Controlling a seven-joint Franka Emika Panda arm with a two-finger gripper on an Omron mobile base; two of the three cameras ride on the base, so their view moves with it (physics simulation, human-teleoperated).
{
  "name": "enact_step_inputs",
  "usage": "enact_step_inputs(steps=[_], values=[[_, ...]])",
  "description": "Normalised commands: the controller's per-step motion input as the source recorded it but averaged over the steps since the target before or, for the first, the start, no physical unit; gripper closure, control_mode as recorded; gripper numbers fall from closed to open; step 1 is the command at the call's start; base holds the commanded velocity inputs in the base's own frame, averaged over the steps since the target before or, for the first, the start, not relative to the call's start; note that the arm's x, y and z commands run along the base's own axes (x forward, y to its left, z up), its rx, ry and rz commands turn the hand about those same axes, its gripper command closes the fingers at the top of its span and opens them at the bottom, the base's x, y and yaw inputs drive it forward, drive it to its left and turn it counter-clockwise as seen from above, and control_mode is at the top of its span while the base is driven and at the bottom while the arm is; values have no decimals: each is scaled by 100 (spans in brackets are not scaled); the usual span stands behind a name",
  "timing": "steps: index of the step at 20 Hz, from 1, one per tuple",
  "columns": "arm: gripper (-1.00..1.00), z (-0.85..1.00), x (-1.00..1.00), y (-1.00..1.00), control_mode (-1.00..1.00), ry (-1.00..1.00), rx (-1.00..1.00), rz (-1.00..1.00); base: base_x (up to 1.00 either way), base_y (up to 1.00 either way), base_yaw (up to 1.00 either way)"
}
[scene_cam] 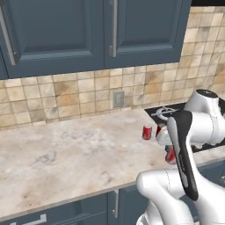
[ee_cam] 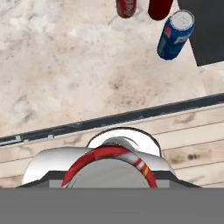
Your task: Four empty soda cans are scattered around the kitchen. Gather all the cans and cluster them next to the stove for recycling.
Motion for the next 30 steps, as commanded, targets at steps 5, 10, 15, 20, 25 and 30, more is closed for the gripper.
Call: enact_step_inputs(steps=[5,10,15,20,25,30], values=[[100,38,22,1,-100,20,-9,-6,0,0,0],[100,-40,53,-24,-100,-3,-4,0,0,0,0],[100,-80,64,1,-100,-26,-8,0,0,0,0],[100,-32,12,15,-100,-16,-4,0,0,0,0],[100,0,41,0,-100,1,0,0,0,0,0],[100,0,24,0,-100,0,0,0,0,0,0]])
